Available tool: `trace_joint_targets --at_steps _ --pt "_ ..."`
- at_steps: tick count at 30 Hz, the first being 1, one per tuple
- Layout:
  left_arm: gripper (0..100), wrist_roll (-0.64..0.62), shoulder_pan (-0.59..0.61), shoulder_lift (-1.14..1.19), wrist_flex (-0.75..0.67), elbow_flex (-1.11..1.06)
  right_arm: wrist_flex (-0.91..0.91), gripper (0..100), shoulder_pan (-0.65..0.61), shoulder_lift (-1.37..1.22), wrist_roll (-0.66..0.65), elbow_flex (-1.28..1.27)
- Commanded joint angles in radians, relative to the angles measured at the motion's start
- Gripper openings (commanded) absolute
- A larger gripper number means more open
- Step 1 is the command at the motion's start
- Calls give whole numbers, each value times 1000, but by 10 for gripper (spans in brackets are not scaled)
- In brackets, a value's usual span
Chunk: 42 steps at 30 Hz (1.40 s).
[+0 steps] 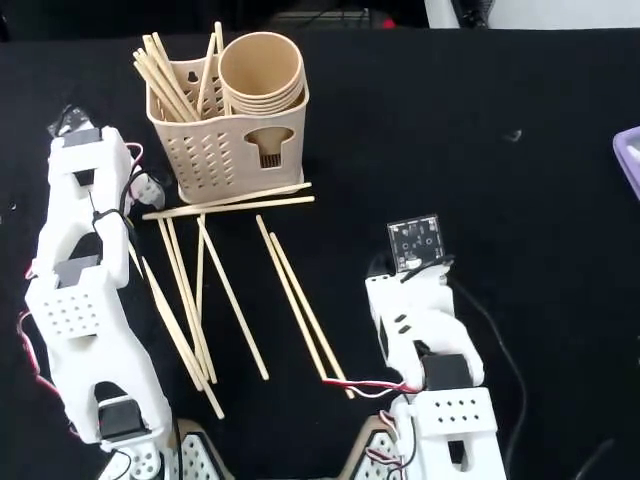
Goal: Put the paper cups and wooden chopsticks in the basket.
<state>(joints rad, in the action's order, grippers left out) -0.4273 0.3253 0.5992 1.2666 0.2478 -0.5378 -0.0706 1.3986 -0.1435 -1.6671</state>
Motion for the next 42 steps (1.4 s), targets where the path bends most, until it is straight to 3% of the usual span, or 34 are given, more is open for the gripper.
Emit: trace_joint_targets --at_steps 1,11,19,27,35,40,42 --pt "202 49 7 -11 9 -70 21 21 8 21 6 5" --pt "202 101 79 -12 40 -105 25 21 8 21 6 5" --pt "202 180 38 -89 129 -153 25 21 8 21 6 5" --pt "202 267 -12 -265 121 -361 25 21 8 21 6 5" --pt "202 301 7 -529 43 -426 21 21 8 21 6 5" --pt "202 402 -22 -661 52 -473 21 21 8 21 6 5" --pt "204 500 -59 -707 52 -530 23 21 8 21 6 5"
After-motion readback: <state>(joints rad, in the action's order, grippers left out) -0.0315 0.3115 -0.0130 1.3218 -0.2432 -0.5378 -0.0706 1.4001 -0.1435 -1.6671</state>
